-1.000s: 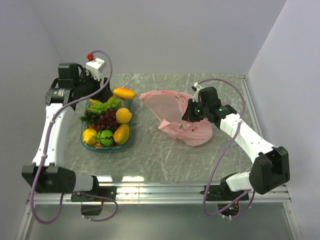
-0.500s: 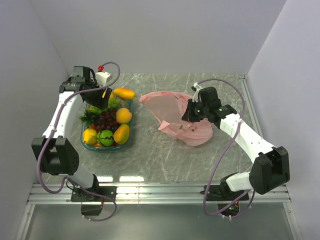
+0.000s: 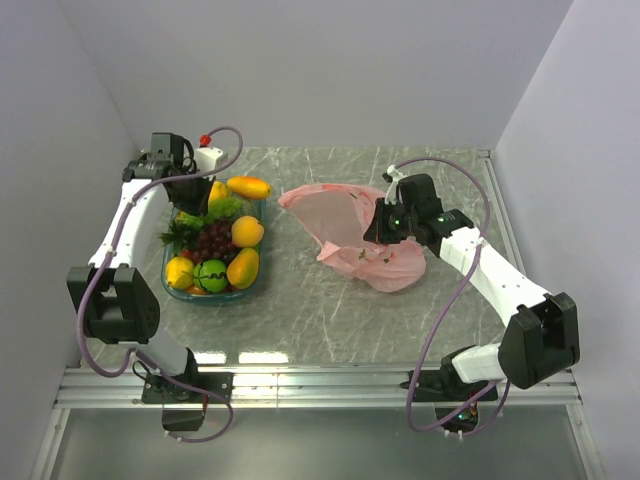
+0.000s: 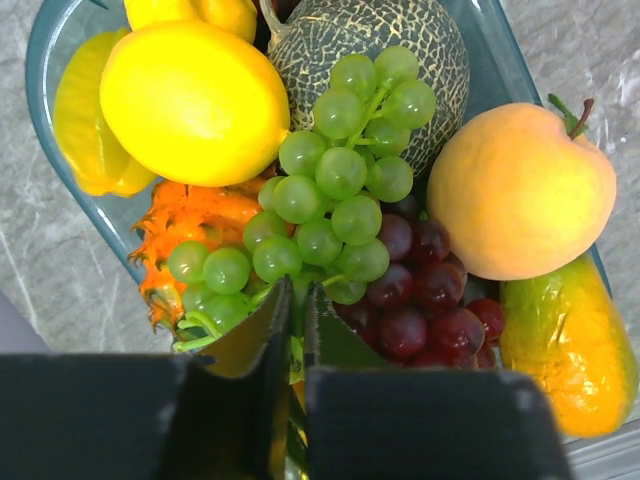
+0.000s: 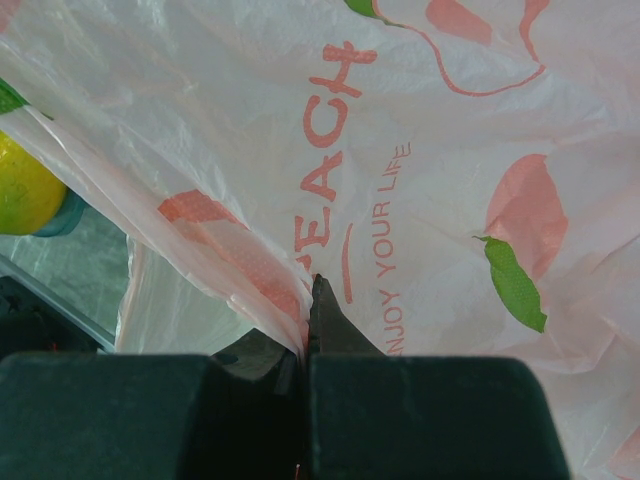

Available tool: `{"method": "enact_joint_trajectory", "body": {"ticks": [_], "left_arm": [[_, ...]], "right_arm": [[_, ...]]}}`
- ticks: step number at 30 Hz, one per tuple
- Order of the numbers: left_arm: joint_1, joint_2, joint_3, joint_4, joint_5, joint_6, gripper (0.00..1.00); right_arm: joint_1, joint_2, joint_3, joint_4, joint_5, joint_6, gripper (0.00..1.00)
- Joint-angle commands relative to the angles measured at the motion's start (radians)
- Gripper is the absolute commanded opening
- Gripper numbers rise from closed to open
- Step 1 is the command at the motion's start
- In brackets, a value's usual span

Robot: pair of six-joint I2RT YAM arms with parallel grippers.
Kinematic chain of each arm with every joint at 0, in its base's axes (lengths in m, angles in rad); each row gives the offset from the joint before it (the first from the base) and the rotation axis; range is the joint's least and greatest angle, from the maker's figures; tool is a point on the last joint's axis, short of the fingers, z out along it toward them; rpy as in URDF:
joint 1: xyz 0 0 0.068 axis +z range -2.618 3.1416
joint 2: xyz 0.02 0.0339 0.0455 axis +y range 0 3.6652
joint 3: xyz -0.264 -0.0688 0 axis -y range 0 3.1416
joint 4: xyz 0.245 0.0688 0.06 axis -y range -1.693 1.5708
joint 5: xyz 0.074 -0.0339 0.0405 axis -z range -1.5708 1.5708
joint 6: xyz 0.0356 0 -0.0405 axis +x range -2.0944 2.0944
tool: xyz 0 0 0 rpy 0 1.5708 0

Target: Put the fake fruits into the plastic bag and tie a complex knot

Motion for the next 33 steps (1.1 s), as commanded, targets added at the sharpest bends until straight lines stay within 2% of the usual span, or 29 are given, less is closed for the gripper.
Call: {"method": "enact_joint_trajectory", "body": {"ticks": [1,3,18,25,33], "left_arm": [[0.001,-0.013,0.051,-0.043,0.022,-0.003,0.07],[0.001,-0.025,0.07,-0.045,0.016,-0.014,0.0],[0.001,-0.122,0.204,-0.028,0.089,-0.035,0.0],[0.001,-0.156,0.341,-0.053,0.281,-0.051,0.0],[-0.029,-0.266,0.352,0.026,0.554,-0.104,0.0]], "right_arm": [[-0.005,-0.019,0.042,0.006,-0.002,-0.012,0.0],[-0.005,-0.02,0.044,0.007,0.001,-0.012,0.0],[-0.043,-0.014,0.042,0.043,-0.085,0.031,0.0],[-0.074,-0.008,0.05,0.09,-0.213,0.083,0.0],[-0.109,0.023,0.059,0.147,-0.35,0.226,0.0]]}}
